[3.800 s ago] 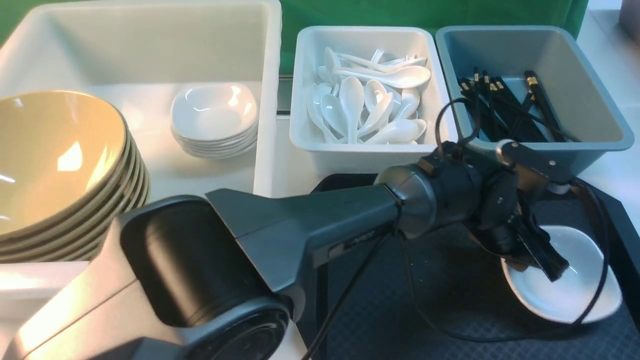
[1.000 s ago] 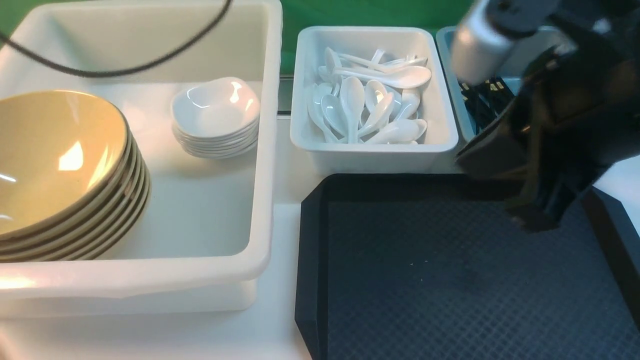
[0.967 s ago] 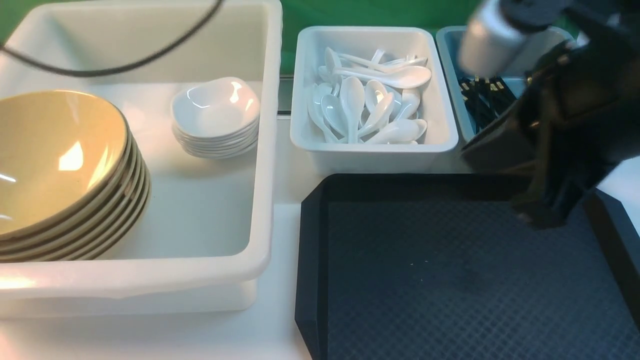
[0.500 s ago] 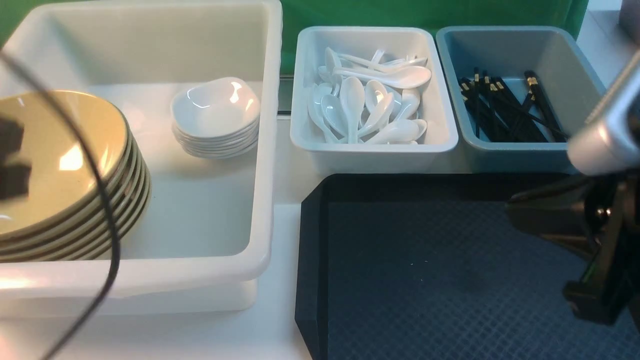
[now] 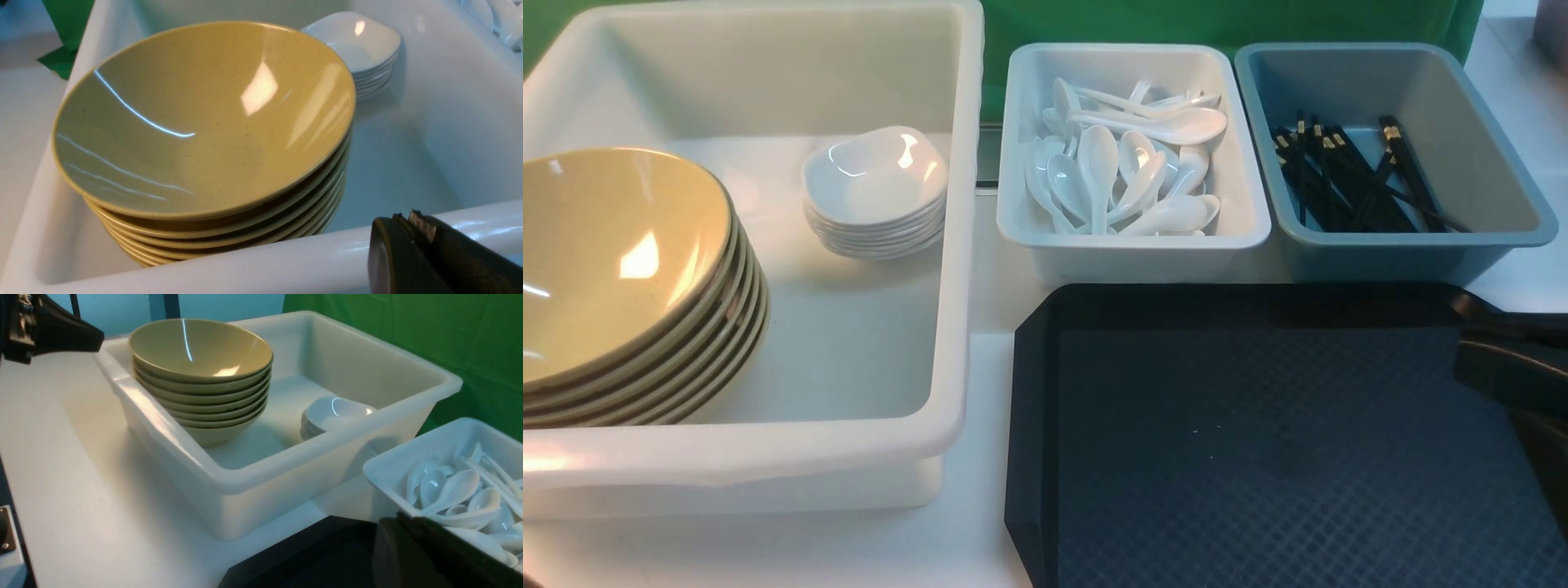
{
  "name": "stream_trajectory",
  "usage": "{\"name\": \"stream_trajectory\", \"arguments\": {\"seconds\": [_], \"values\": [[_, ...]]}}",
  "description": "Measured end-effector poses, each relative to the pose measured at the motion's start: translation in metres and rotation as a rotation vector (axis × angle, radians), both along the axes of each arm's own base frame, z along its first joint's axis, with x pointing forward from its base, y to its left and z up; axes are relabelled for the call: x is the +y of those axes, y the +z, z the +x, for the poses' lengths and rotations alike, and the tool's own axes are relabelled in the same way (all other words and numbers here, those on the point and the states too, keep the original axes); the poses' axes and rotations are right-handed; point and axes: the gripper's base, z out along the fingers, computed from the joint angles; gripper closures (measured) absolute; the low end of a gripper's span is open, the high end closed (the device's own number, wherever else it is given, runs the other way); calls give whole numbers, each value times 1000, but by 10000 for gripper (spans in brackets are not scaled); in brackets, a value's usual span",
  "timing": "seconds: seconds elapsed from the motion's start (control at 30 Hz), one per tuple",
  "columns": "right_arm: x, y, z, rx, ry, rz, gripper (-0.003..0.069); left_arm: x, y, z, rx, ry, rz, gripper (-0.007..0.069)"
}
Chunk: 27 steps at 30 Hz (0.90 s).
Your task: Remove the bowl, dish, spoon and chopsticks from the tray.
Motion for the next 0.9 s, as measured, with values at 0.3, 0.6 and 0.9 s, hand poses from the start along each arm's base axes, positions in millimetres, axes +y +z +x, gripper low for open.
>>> {"name": "stream_trajectory", "arguments": {"seconds": [0.3, 0.6, 0.9], "values": [[0, -1, 0, -4, 6, -13, 599, 0, 1, -2, -10, 0, -2, 634], [0, -1, 0, -4, 6, -13, 594, 0, 1, -2, -10, 0, -2, 634], [-9, -29, 3, 1, -110, 141, 622, 0, 1, -2, -10, 0, -2, 632]]}}
